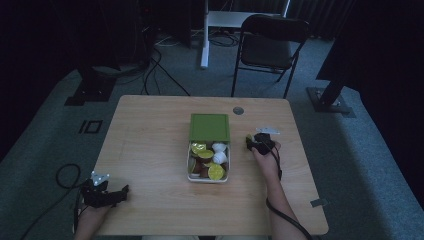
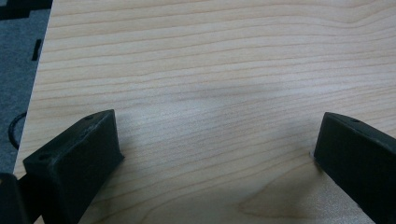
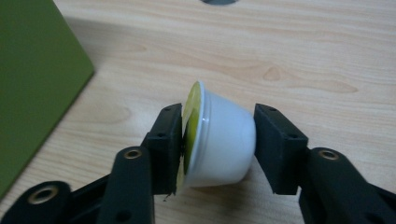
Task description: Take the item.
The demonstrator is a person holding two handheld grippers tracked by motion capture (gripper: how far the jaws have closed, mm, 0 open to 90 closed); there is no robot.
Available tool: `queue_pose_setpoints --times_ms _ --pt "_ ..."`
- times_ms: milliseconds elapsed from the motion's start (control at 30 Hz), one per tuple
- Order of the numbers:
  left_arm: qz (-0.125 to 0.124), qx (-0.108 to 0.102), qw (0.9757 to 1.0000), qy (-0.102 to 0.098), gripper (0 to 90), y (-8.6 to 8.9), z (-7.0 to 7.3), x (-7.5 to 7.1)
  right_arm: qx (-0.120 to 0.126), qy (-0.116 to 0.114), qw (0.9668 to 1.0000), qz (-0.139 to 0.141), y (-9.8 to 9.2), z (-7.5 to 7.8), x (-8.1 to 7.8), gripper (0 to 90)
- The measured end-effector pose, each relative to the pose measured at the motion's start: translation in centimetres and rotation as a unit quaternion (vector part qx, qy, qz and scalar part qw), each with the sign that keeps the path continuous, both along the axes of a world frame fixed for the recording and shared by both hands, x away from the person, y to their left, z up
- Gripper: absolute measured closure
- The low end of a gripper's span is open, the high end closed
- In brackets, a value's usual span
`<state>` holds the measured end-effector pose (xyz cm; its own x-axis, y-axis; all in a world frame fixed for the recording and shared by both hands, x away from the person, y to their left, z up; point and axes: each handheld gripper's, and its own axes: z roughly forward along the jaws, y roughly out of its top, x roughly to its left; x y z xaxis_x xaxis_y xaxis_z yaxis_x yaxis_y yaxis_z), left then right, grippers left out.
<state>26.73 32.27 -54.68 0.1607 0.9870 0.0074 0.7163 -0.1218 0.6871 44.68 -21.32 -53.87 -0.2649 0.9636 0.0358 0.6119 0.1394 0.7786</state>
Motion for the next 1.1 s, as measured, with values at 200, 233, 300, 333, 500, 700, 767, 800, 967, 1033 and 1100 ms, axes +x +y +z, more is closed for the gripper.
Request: queue_pose_setpoints --times_ms 200,233,300,333,500,700,767,800,967,1033,1100 --pt "0.000 0.000 1.0000 0.000 0.5 0.0 0.0 0.0 0.004 -0.002 1.0000 -0.001 -0.2 -0.1 -0.1 49.9" --pt "0.000 0.000 1.0000 0.000 0.5 0.0 0.0 0.0 0.006 -0.002 1.0000 -0.002 -0.2 -0.1 -0.1 49.1" --pt "0.000 0.000 1.0000 0.000 0.5 0.0 0.0 0.0 0.006 -0.002 1.0000 -0.001 -0.3 0.0 -0.1 48.8" --pt "0.000 0.000 1.0000 0.000 0.5 0.0 0.0 0.0 0.010 -0.001 1.0000 0.001 -0.3 0.0 -0.1 47.7" --pt "0.000 0.000 1.0000 0.000 0.5 0.0 0.0 0.0 0.008 -0.002 1.0000 0.006 -0.3 0.1 -0.2 46.2" --pt "0.000 0.000 1.0000 0.000 0.5 0.0 0.0 0.0 0.019 -0.009 0.9997 0.015 0.0 0.7 -0.4 41.3" --pt "0.000 0.000 1.0000 0.000 0.5 0.0 0.0 0.0 0.017 -0.017 0.9996 0.015 0.1 1.3 -0.5 39.4" --pt "0.000 0.000 1.0000 0.000 0.5 0.0 0.0 0.0 0.022 -0.019 0.9995 0.015 0.0 1.4 -0.5 38.0" --pt "0.000 0.000 1.0000 0.000 0.5 0.0 0.0 0.0 0.025 -0.029 0.9992 0.009 -0.6 2.1 -0.9 34.1" --pt "0.000 0.000 1.0000 0.000 0.5 0.0 0.0 0.0 0.030 -0.031 0.9991 0.007 -0.9 2.2 -1.1 32.5" --pt "0.000 0.000 1.0000 0.000 0.5 0.0 0.0 0.0 0.035 -0.034 0.9988 0.006 -1.3 2.4 -1.5 31.1"
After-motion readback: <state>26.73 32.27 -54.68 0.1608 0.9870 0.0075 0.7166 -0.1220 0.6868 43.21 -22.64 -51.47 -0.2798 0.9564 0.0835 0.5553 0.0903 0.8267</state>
